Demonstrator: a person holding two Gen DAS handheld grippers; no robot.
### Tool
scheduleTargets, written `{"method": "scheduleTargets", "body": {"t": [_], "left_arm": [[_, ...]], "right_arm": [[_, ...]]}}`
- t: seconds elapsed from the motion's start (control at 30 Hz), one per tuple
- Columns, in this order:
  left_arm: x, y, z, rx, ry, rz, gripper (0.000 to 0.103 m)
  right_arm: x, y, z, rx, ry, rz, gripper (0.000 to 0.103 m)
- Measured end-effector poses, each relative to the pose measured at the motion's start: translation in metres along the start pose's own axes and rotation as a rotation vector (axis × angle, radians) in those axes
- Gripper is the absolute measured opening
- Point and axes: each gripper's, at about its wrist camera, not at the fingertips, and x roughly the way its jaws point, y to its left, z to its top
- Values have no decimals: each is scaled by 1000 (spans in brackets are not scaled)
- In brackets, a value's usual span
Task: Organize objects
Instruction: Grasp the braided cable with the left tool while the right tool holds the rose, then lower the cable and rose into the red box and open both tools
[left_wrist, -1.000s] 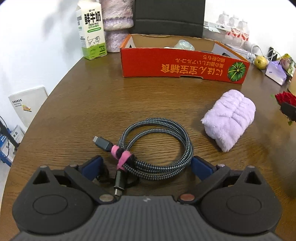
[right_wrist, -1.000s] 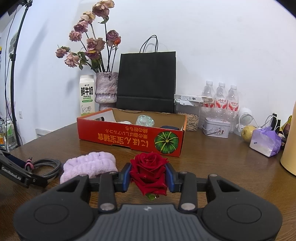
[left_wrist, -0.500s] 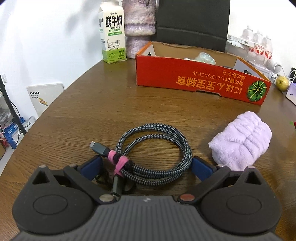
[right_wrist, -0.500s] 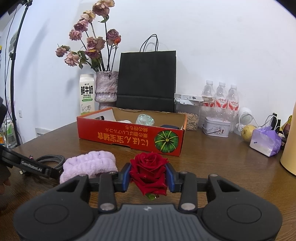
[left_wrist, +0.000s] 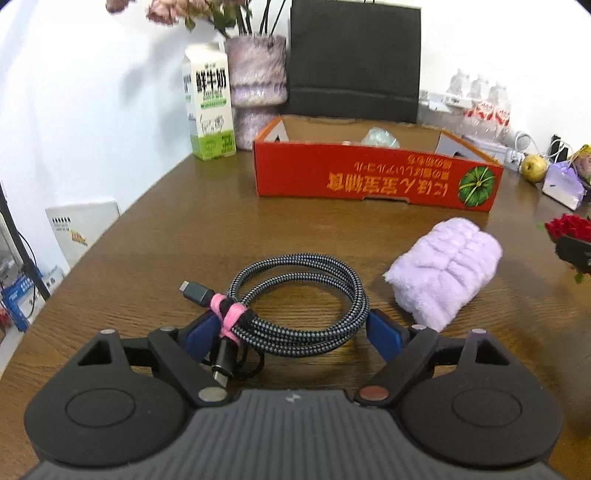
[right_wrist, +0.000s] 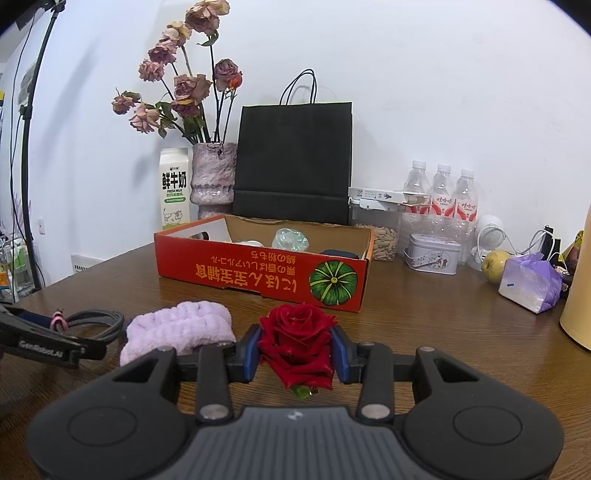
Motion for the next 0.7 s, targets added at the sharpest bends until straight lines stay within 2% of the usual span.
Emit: {"method": "scheduleTargets", "body": {"t": [0.27, 0.7], "left_arm": [[-21, -7, 0, 9, -78, -9, 86], [-37, -23, 19, 7, -146, -61, 86]], "right_arm": [[-2, 1, 1, -10, -9, 2, 38], [-10, -1, 16, -4, -38, 11, 38]]}}
